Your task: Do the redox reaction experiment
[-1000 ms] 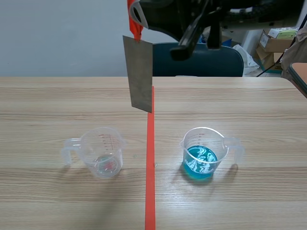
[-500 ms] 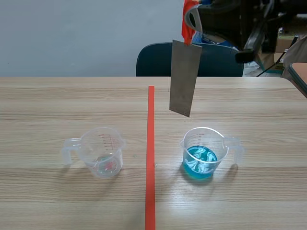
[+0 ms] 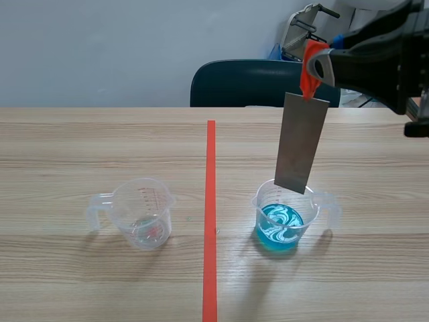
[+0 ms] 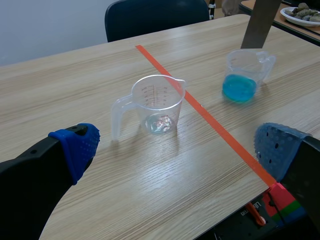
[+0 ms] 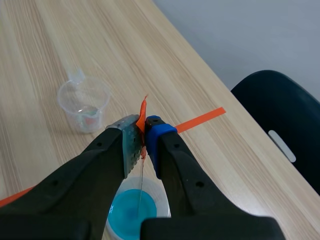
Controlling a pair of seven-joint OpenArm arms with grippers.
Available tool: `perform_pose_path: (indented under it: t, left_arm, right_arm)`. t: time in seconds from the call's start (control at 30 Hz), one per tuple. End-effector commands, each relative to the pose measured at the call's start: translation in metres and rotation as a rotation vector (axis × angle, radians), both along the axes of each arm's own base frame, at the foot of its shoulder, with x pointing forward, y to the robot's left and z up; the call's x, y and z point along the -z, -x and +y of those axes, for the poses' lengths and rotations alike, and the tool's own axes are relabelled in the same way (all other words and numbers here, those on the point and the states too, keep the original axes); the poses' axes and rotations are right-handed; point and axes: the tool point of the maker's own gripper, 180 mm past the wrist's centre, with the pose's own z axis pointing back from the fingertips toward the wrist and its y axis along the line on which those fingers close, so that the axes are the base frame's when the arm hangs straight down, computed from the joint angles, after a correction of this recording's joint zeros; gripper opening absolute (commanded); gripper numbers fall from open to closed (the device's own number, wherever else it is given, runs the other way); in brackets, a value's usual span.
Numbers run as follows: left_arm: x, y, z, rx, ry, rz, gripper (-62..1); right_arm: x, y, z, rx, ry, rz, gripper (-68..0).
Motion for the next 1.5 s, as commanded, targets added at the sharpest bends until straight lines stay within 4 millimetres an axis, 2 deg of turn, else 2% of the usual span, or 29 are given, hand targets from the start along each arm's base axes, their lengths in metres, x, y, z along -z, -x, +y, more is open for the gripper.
perform_pose_path:
  t: [0.0, 0.13, 0.3, 0.6, 1.47]
  left_arm:
    - [-0.005, -0.001, -0.002, -0.007, 0.018, -0.017, 1.4]
    - [-0.005, -0.001, -0.002, -0.007, 0.018, -0.017, 1.4]
    - [-0.005, -0.001, -0.002, -0.007, 0.018, -0.017, 1.4]
    - [-0.005, -0.001, -0.002, -0.007, 0.018, -0.017, 1.4]
    - [-0.005, -0.001, -0.002, -0.007, 0.018, -0.017, 1.4]
  right_arm:
    - [-0.008, 0.003, 0.001, -0.019, -0.001, -0.022, -66.9]
    - [-0.005, 0.007, -0.004, -0.018, 0.009, -0.011, -66.9]
    - [-0.013, 0.007, -0.008, -0.007, 0.014, -0.040, -66.9]
    - [-0.021, 0.011, -0.002, -0.027, 0.009, -0.070, -66.9]
    - [-0.024, 0.012, -0.001, -0.031, -0.001, -0.077, -66.9]
